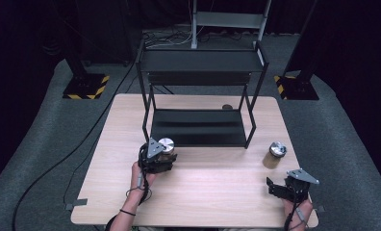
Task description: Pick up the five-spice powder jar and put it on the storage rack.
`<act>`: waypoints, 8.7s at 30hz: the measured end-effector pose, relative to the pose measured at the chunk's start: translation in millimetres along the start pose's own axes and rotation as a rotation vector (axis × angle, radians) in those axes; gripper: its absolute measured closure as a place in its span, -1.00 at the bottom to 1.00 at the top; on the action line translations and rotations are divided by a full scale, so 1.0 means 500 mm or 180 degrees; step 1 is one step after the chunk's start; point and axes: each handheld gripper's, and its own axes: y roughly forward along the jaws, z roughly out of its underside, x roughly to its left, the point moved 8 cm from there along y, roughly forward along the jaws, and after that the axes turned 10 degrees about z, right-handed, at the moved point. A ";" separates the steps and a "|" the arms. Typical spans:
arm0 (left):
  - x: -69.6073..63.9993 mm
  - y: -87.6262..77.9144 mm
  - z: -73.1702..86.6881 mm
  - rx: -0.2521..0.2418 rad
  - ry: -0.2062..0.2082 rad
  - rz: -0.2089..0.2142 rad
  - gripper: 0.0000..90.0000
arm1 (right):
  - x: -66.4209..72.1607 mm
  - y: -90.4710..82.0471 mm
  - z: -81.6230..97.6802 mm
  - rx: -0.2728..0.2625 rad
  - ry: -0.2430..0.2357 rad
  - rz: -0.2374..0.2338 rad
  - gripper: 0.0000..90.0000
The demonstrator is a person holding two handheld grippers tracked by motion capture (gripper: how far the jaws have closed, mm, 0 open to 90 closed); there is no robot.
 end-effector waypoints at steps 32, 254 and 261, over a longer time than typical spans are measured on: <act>0.017 0.035 -0.029 -0.0019 0.0020 0.0084 -0.30 | 0.000 -0.001 0.001 -0.0018 0.0004 0.0002 -0.97; 0.045 0.150 -0.119 0.0362 0.0163 0.0162 -1.00 | 0.001 -0.003 0.004 -0.0058 -0.0013 0.0008 -0.97; 0.011 0.091 -0.096 0.0550 0.0355 0.0222 -1.00 | 0.001 -0.003 0.003 -0.0055 -0.0015 0.0003 -0.97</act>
